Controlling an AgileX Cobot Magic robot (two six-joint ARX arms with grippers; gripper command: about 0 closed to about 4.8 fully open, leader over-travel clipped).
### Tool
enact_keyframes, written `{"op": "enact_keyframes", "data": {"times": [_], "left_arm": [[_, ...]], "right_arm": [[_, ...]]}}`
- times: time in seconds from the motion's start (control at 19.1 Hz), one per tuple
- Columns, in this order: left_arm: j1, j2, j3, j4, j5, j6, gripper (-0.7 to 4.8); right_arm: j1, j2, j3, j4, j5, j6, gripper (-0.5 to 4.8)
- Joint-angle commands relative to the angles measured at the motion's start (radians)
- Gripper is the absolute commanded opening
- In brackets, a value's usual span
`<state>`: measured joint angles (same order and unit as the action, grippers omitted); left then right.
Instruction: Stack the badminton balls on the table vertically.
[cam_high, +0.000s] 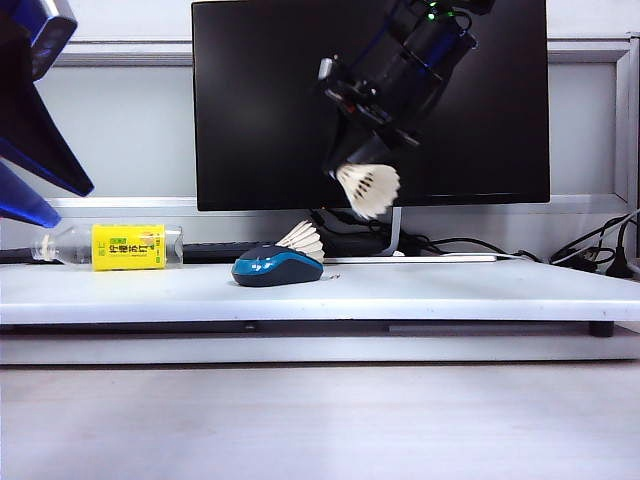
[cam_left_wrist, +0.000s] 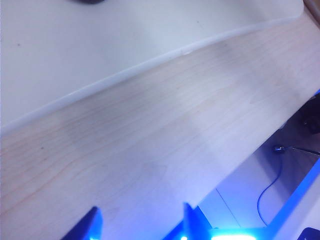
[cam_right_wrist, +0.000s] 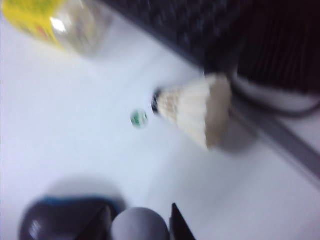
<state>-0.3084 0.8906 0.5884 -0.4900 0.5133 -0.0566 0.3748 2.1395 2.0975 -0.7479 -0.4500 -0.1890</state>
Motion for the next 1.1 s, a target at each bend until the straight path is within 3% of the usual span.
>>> {"op": "enact_keyframes", "data": {"times": [0.05,0.31,0.89,1.1], "left_arm": [[-0.001,-0.001,0.005,0.012,0.003,0.005,2.20],[-0.001,-0.001,0.005,0.012,0.003,0.005,2.20],[-0.001,-0.001,0.005,0.014,0.003,0.004,2.20],[-0.001,-0.001,0.005,0.013,0.004,0.003,2.20]], "right_arm": [[0.000,-0.010,0.005,0.113,-0.088,0.069,1.31],[-0.003,-0.078,0.005,0.207,-0.085,0.081,1.39],[-0.121,-0.467,-0.003,0.158,-0.084,0.026,1.40],[-0.185,-0.667,-0.135,0.146,-0.085,0.016,1.40]]}}
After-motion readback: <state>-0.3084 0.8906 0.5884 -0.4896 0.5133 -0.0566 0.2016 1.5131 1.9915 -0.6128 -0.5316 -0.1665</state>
